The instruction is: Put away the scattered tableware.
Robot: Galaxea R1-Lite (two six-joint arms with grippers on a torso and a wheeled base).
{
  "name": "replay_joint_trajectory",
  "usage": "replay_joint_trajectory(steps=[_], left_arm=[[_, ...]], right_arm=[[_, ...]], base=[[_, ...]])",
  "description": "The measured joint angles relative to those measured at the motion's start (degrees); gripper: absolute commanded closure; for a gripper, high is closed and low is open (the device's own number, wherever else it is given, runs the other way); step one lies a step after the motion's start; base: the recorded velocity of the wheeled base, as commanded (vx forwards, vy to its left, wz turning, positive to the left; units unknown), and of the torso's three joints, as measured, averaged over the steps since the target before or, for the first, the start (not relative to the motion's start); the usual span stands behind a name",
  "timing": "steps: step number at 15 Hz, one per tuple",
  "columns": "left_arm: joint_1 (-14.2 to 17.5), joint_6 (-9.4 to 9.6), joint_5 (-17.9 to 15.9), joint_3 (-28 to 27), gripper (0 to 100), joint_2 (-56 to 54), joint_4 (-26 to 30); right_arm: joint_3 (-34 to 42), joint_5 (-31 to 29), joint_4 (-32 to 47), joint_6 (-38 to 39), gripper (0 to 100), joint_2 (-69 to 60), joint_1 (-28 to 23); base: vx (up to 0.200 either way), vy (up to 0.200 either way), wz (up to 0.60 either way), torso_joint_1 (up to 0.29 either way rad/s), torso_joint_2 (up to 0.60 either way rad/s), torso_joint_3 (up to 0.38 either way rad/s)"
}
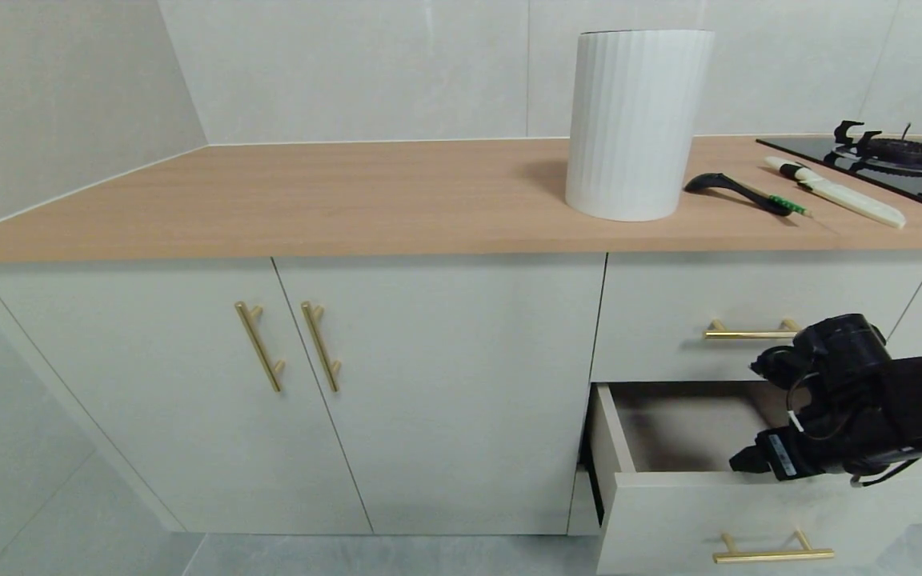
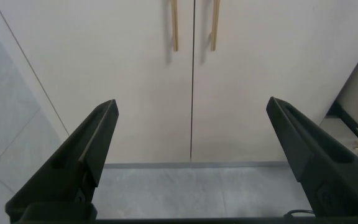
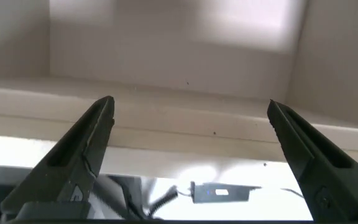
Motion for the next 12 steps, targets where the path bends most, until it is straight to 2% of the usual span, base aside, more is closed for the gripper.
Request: replay_joint_trajectory(steps=[4, 9, 12], left_arm=[[0.00, -0.02, 0.00, 0.00, 0, 0.00, 0.00], [0.00, 0.00, -0.02, -0.01, 0, 0.00, 0.00], [0.00, 0.00, -0.02, -0.01, 0, 0.00, 0.00]], right_arm=[[2.80, -0.11, 3.46, -0.82, 0, -3.43, 0.57], [3.86, -1.58, 16.73, -2.76, 0, -7.69, 3.63], [4.19, -3.36, 19.71, -2.89, 0, -8.48, 5.18]], base=[[0.000, 0.000, 0.00, 0.000, 0.00, 0.000], [0.000, 0.000, 0.00, 0.000, 0.00, 0.000], [0.000, 0.000, 0.00, 0.000, 0.00, 0.000]])
